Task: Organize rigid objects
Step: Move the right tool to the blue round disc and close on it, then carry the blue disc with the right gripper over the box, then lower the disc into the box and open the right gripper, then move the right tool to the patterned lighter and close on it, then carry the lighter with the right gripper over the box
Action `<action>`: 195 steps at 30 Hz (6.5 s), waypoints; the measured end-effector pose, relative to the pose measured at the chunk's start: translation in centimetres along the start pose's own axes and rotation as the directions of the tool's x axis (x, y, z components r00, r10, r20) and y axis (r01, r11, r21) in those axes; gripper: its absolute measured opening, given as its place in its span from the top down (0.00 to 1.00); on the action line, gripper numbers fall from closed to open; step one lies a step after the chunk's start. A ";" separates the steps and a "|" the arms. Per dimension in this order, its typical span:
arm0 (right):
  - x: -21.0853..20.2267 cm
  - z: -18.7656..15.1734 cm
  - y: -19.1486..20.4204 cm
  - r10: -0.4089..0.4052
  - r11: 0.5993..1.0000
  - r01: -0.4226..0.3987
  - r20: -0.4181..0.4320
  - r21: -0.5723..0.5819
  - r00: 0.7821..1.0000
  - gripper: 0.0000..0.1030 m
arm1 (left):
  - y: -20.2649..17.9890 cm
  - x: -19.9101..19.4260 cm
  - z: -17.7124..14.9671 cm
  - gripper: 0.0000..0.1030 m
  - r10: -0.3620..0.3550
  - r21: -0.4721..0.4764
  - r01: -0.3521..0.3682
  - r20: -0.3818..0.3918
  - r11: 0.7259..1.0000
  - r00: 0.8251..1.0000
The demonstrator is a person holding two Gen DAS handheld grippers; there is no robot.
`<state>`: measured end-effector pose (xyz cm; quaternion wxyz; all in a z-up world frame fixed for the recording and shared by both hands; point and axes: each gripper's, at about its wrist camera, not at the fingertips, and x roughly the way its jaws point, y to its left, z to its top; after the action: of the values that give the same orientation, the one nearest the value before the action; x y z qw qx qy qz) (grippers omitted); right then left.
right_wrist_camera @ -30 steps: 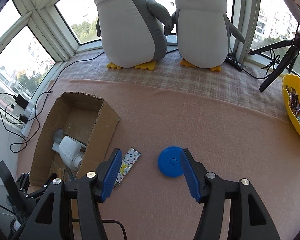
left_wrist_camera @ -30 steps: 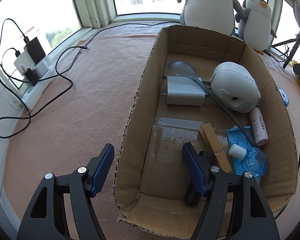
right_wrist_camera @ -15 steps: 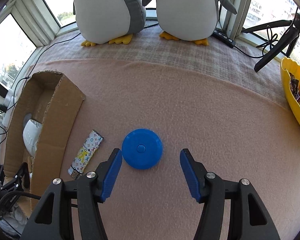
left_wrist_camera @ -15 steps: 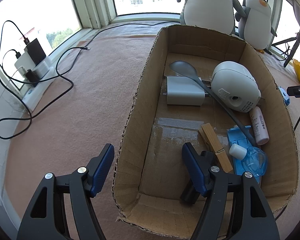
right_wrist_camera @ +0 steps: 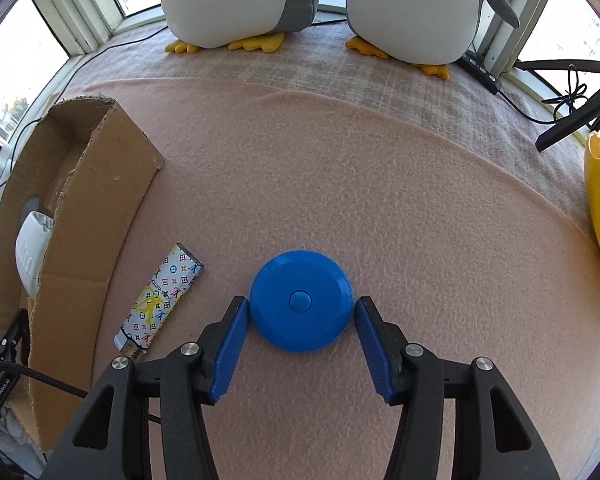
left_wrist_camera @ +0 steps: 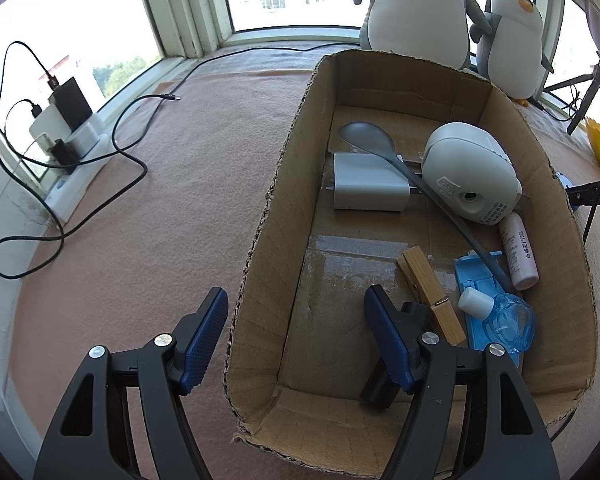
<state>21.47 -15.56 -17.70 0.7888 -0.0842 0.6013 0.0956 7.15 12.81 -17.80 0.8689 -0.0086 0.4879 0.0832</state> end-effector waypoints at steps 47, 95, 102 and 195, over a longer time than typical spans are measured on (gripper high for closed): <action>-7.2 4.5 11.9 0.166 0.980 -0.139 0.205 -0.143 0.964 0.55 | -0.2 0.0 -0.1 0.30 -0.003 -0.005 0.003 0.003 1.000 1.000; -7.6 3.6 9.9 0.156 0.988 -0.148 0.194 -0.054 0.968 0.35 | -0.3 0.1 -0.2 0.30 -0.006 -0.007 0.006 0.004 1.000 1.000; -7.8 2.3 7.0 0.143 0.988 -0.152 0.180 0.039 0.973 0.35 | -0.3 0.2 -0.1 0.30 -0.005 -0.005 0.005 0.005 1.000 1.000; -9.2 -1.1 13.7 0.213 0.976 -0.197 0.231 -0.091 0.949 0.80 | -0.4 0.3 -0.2 0.30 -0.009 -0.013 0.009 0.008 1.000 1.000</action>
<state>14.66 -3.04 -9.37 0.8381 -0.0353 0.5037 0.2064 7.21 12.45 -18.16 0.8711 -0.0161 0.4839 0.0826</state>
